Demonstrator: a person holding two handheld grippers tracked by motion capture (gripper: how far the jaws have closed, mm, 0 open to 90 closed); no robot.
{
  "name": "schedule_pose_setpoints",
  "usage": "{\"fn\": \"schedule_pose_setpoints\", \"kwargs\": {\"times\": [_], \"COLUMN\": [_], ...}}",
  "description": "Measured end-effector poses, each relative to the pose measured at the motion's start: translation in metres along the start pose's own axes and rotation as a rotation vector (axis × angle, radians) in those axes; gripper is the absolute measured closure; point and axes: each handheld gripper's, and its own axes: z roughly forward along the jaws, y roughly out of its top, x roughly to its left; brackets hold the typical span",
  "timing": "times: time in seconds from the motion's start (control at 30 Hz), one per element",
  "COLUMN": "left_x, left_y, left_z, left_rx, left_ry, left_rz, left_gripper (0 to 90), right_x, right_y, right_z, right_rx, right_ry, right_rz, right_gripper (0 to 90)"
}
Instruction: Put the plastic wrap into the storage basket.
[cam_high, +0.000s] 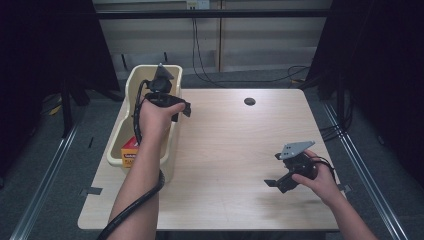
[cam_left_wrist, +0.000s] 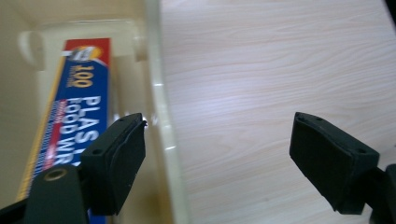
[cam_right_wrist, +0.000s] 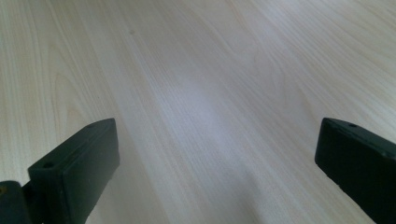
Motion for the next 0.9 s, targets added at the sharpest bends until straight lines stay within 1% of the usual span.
{"fn": "schedule_pose_setpoints", "kwargs": {"times": [0.1,0.17,0.23,0.27,0.33,0.4,0.43,0.47,0.5,0.57,0.67,0.73,0.8,0.83,0.87,0.9], "left_x": [-0.007,-0.012,-0.017,-0.019,-0.023,-0.026,-0.029,-0.031,-0.033,-0.036,-0.041,-0.044,-0.047,-0.048,-0.050,-0.051], "left_y": [0.000,0.000,0.000,0.000,0.000,0.000,-0.001,-0.001,-0.001,-0.002,-0.003,-0.004,-0.004,-0.004,-0.004,-0.004], "left_z": [0.003,0.005,0.008,0.009,0.011,0.013,0.015,0.016,0.018,0.022,0.029,0.033,0.038,0.040,0.042,0.043], "left_rx": [-0.001,0.000,0.002,0.001,-0.003,0.000,-0.009,-0.006,-0.007,-0.008,0.002,-0.004,-0.001,-0.003,-0.007,-0.004], "left_ry": [-0.015,-0.025,-0.028,-0.030,-0.038,-0.046,-0.055,-0.058,-0.059,-0.068,-0.081,-0.097,-0.100,-0.102,-0.106,-0.105], "left_rz": [0.026,0.031,0.045,0.050,0.056,0.071,0.067,0.074,0.081,0.079,0.100,0.100,0.109,0.105,0.106,0.117], "left_gripper": [17.8,17.5,17.0,17.0,16.9,16.9,16.9,16.9,16.9,16.9,16.7,16.3,16.2,16.1,16.0,16.0], "right_x": [0.000,0.000,0.001,0.001,0.001,0.001,0.001,0.001,0.001,0.000,0.001,0.002,0.001,0.001,0.001,0.001], "right_y": [0.000,0.000,0.000,0.000,0.000,0.000,0.000,-0.001,-0.001,-0.002,-0.002,-0.002,-0.003,-0.003,-0.003,-0.004], "right_z": [0.000,0.000,0.001,0.001,0.001,0.001,0.001,0.001,0.001,0.002,0.003,0.003,0.004,0.004,0.003,0.004], "right_rx": [0.001,0.001,0.003,0.000,0.000,0.001,0.001,0.004,0.003,0.006,0.012,0.011,0.007,0.004,0.009,0.012], "right_ry": [0.000,0.003,0.003,0.011,0.012,0.009,0.007,-0.003,0.002,0.007,-0.003,-0.007,-0.001,0.003,-0.010,-0.009], "right_rz": [0.000,-0.003,-0.003,-0.003,-0.003,-0.003,-0.003,0.001,-0.002,-0.002,-0.001,-0.002,0.000,0.000,-0.002,0.004], "right_gripper": [0.1,0.1,0.1,0.1,0.1,0.1,0.1,0.0,0.1,0.1,0.1,0.1,0.1,0.1,0.1,0.1]}}
